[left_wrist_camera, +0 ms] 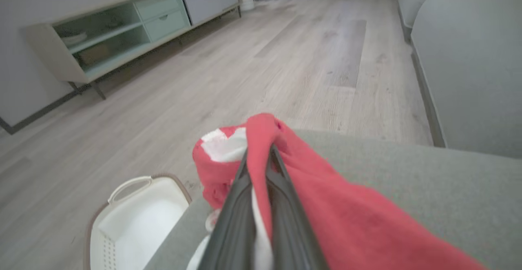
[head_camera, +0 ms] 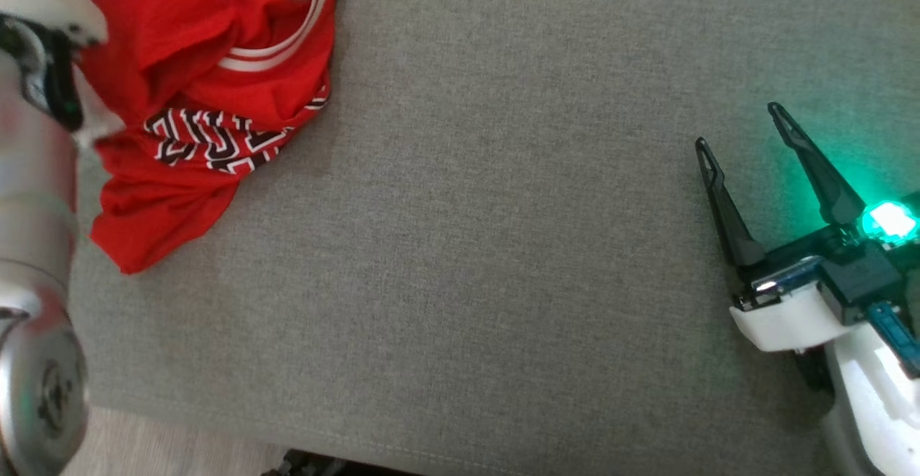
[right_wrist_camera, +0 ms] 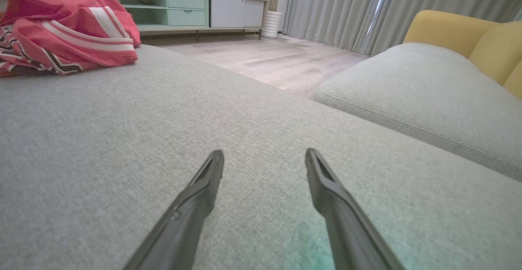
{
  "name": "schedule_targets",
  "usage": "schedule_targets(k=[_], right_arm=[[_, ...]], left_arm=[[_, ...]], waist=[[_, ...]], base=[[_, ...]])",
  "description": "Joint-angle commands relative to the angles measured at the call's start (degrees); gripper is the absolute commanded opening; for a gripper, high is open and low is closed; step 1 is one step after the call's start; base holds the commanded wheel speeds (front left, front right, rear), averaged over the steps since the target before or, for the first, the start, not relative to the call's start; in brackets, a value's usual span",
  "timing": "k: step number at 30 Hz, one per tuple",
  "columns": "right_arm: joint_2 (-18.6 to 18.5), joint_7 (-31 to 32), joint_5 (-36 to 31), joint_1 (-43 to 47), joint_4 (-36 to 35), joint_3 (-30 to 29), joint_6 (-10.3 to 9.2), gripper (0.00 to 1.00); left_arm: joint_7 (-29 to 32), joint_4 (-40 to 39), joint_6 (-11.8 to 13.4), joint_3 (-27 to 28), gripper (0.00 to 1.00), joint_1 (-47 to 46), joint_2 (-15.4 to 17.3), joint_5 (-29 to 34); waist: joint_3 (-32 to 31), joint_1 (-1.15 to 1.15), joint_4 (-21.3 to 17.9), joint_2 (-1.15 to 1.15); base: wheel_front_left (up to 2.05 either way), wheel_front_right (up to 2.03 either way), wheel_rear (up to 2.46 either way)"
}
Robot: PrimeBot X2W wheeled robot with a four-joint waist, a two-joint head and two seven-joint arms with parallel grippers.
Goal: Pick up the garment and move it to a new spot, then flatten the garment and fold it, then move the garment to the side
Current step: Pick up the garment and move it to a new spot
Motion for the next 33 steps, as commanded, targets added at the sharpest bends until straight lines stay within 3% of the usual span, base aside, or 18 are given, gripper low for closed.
schedule_targets(k=[1,8,16,24,33], right_arm=[[0.42,0.61,0.0,1.44,1.24,1.36,0.37,1.0],[4.91,0.61,1.35,0.21,3.28,3.6,0.37,1.0],[10.31,0.61,2.63,2.39,4.12,4.12,0.37,1.0],[12.53,0.61,3.18,6.62,2.59,3.86,0.37,1.0],[13.05,0.61,3.76,7.55,0.95,3.57,0.37,1.0]], left_arm=[[-1.23,-2.1,0.01,-0.16,0.0,-2.18,4.25,0.74],[-3.73,-6.35,-0.65,-3.47,0.0,-5.67,6.24,3.51],[-3.95,-12.47,-2.64,-10.78,0.0,-5.03,6.15,6.32],[-0.69,-21.43,-2.86,-18.58,0.0,2.22,4.51,-0.1],[3.34,-32.92,-2.86,-23.27,0.0,15.84,2.0,-6.61]], waist=[[-1.52,-0.01,-0.32,0.0],[-9.28,-0.01,-4.81,0.0],[-20.13,-0.01,-14.03,0.0],[-26.91,-0.01,-24.55,0.0],[-26.94,-0.01,-31.8,0.0]], base=[[0.0,0.0,0.0],[0.0,0.0,0.0],[0.0,0.0,0.0],[0.0,0.0,0.0],[0.0,0.0,0.0]])
